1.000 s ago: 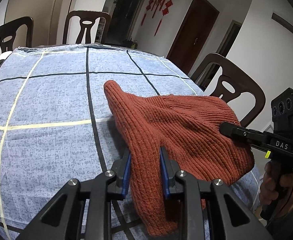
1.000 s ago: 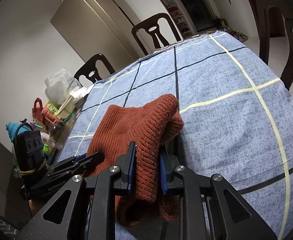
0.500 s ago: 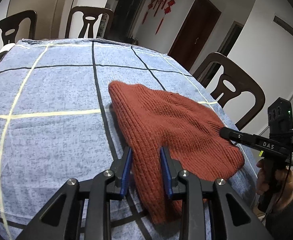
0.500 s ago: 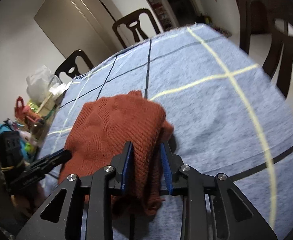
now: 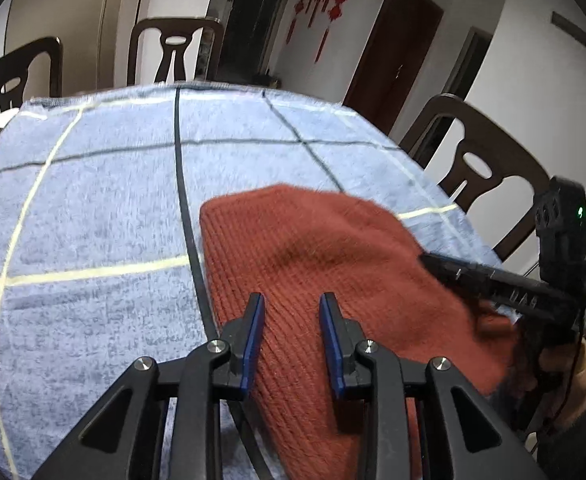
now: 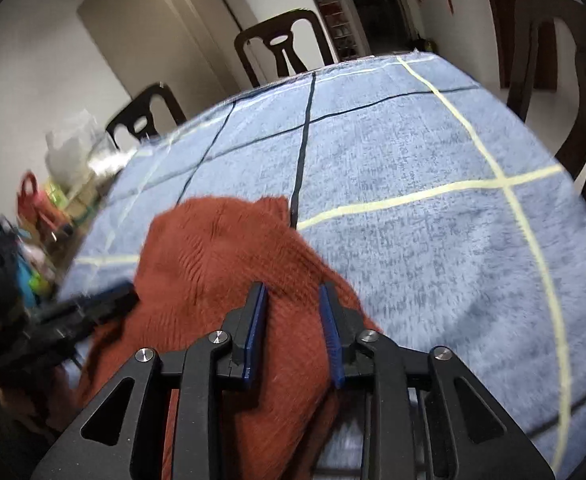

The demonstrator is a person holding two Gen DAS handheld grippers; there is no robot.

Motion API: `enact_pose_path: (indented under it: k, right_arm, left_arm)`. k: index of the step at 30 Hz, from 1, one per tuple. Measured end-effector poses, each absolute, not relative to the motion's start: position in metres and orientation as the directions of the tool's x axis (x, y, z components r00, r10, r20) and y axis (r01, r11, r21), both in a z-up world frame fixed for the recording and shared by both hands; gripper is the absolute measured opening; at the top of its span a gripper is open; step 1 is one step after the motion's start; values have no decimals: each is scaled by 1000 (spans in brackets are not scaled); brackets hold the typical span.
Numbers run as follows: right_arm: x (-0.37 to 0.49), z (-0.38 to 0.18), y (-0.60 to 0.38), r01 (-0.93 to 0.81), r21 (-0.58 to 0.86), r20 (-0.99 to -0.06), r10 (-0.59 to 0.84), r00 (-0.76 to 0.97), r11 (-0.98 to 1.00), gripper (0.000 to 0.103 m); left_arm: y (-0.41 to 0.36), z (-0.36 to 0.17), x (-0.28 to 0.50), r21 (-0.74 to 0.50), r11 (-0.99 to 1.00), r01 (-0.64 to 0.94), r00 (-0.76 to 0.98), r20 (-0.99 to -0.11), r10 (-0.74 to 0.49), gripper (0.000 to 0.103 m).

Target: Fold small clothes

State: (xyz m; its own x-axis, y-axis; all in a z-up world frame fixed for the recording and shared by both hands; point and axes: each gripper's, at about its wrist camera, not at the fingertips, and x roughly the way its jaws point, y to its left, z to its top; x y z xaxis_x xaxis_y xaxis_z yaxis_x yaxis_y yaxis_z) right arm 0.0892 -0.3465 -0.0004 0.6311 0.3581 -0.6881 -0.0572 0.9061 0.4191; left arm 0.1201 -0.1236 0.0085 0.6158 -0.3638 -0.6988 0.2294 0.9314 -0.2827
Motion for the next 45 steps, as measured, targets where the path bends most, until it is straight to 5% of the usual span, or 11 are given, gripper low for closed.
enact_pose_path:
  k: [13,15,45]
  right_arm:
    - [-1,40,-325,-145,296,-679,315,664,944,25]
    - [-12,31,-323,-127,262,-703,280,654,957,17]
    - [20,15,-320,-51,268,-681,227,696,962,16]
  left_arm:
    - [-102,26,57,-341,890,302,620,-639,-455,32]
    - [-107,25,48,-341,883,323,610,-639,-469,32]
    - [-133,19,73,-228,928,295,642,-672,-369,39]
